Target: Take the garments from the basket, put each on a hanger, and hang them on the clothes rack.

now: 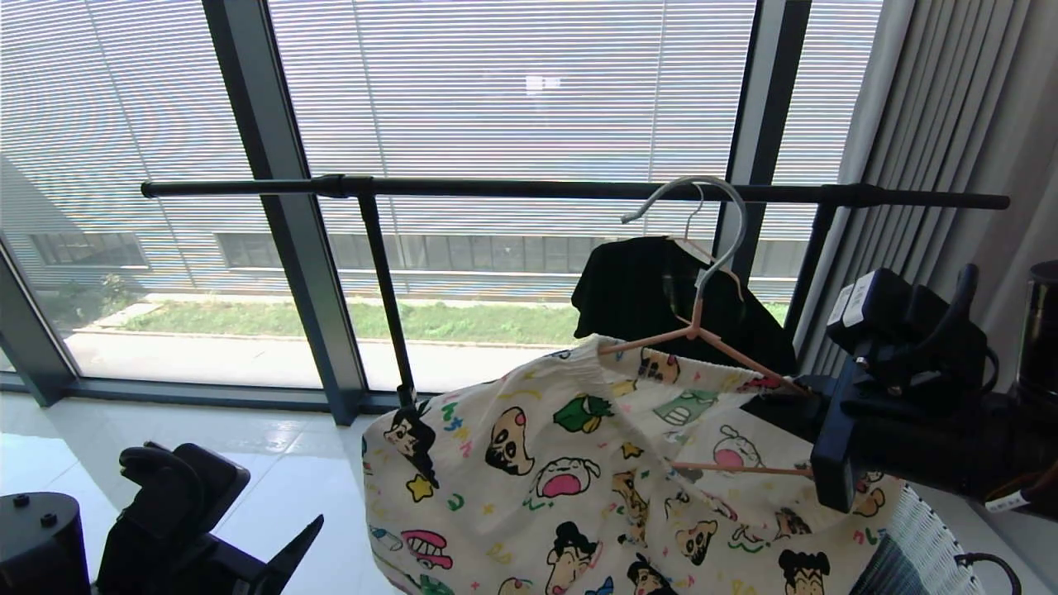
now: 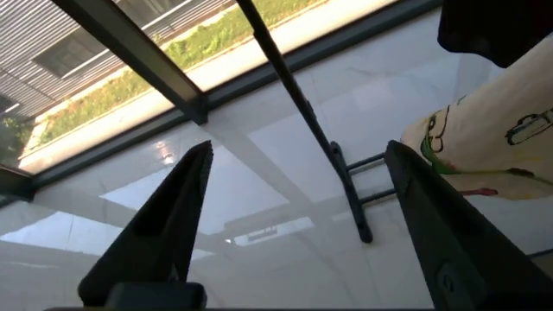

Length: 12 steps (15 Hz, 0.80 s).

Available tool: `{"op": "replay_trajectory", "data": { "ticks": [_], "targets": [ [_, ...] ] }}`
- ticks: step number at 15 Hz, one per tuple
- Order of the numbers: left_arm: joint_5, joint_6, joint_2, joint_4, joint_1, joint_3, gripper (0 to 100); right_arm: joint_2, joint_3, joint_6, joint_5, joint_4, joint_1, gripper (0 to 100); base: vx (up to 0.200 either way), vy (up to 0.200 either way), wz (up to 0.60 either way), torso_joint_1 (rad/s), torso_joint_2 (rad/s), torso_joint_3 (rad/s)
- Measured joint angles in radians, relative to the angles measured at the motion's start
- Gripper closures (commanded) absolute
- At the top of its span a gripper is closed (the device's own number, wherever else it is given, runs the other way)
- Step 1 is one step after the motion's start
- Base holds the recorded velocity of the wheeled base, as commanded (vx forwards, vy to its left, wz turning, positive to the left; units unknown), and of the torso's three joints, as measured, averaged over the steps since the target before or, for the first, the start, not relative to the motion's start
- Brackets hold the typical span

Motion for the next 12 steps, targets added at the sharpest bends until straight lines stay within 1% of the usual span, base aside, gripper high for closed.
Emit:
{"op": "replay_trajectory", "data": {
  "ticks": [1, 3, 5, 7, 9, 11, 12],
  "targets": [
    [0.038, -0.001, -0.009, 0.000, 0.003, 0.000, 0, 0.002, 0.004, 0.024, -0.012, 0.003, -0.001, 100, 0.000, 0.000, 0.00, 0.000, 0.00, 0.000],
    [0.147, -0.002, -0.025, -0.001, 0.007, -0.006, 0, 0.005, 0.017, 0.098, -0.079, 0.013, -0.001, 100, 0.000, 0.000, 0.00, 0.000, 0.00, 0.000],
    [0.272, -0.003, -0.037, -0.001, 0.008, -0.012, 0, 0.005, 0.035, 0.163, -0.177, 0.049, -0.001, 100, 0.000, 0.000, 0.00, 0.000, 0.00, 0.000],
    [0.353, -0.004, -0.043, -0.001, 0.014, -0.022, 0, 0.001, 0.050, 0.217, -0.267, 0.127, -0.001, 100, 0.000, 0.000, 0.00, 0.000, 0.00, 0.000],
    [0.373, -0.008, -0.049, -0.001, 0.016, -0.044, 0, 0.000, 0.050, 0.250, -0.351, 0.191, -0.014, 100, 0.000, 0.000, 0.00, 0.000, 0.00, 0.000],
    [0.374, -0.004, -0.053, -0.001, 0.016, -0.075, 0, 0.014, 0.030, 0.258, -0.370, 0.209, -0.039, 100, 0.000, 0.000, 0.00, 0.000, 0.00, 0.000],
    [0.374, -0.003, -0.054, -0.001, 0.015, -0.085, 0, 0.029, -0.002, 0.263, -0.376, 0.232, -0.054, 100, 0.000, 0.000, 0.00, 0.000, 0.00, 0.000]
  ]
}}
